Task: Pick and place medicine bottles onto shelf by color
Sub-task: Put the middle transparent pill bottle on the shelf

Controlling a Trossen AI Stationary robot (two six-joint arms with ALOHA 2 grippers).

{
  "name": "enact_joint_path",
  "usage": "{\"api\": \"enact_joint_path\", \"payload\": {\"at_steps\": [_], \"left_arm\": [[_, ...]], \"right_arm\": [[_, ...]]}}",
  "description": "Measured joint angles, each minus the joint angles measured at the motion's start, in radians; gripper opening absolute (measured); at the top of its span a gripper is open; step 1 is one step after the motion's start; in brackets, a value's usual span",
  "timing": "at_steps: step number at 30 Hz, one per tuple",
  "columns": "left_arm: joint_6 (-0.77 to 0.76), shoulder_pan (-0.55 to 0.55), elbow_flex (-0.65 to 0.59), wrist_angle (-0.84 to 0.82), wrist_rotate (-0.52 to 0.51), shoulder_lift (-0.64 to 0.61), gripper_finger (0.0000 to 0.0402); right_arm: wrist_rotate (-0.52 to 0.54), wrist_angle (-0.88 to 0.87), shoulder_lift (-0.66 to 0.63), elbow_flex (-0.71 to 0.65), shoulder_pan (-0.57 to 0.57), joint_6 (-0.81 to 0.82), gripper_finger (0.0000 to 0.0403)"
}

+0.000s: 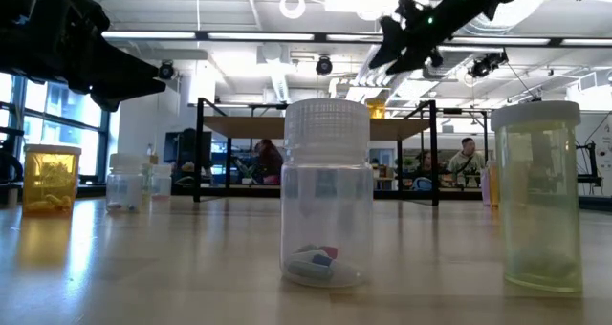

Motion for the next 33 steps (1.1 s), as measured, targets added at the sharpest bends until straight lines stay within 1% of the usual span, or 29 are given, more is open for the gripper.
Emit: {"api": "enact_joint_path", "payload": {"at_steps": [8,15,19,25,28,33], "left_arm": [[-0.028,0.000,0.000,0.000,0.001,0.000,0.0204],[-0.020,0.000,0.000,0.000,-0.006,0.000,0.0237],[0.005,0.000,0.019,-0.001,0.001,0.000,0.0242],[0.088,0.000,0.101,-0.020,0.009,0.020,0.0236],[0.095,0.000,0.168,-0.099,0.019,0.060,0.0235],[0.066,0.000,0.301,-0.286,0.023,0.165,0.0235]], "right_arm": [[-0.001,-0.111,-0.086,0.000,0.131,-0.023,0.0275],[-0.001,-0.216,-0.099,0.000,0.239,0.021,0.0275],[-0.001,-0.230,-0.099,0.000,0.283,0.029,0.0275],[0.000,-0.229,-0.099,0.000,0.302,0.029,0.0275],[0.014,-0.229,-0.099,0.000,0.301,0.029,0.0275],[0.029,-0.229,-0.099,0.000,0.301,0.029,0.0275]]}}
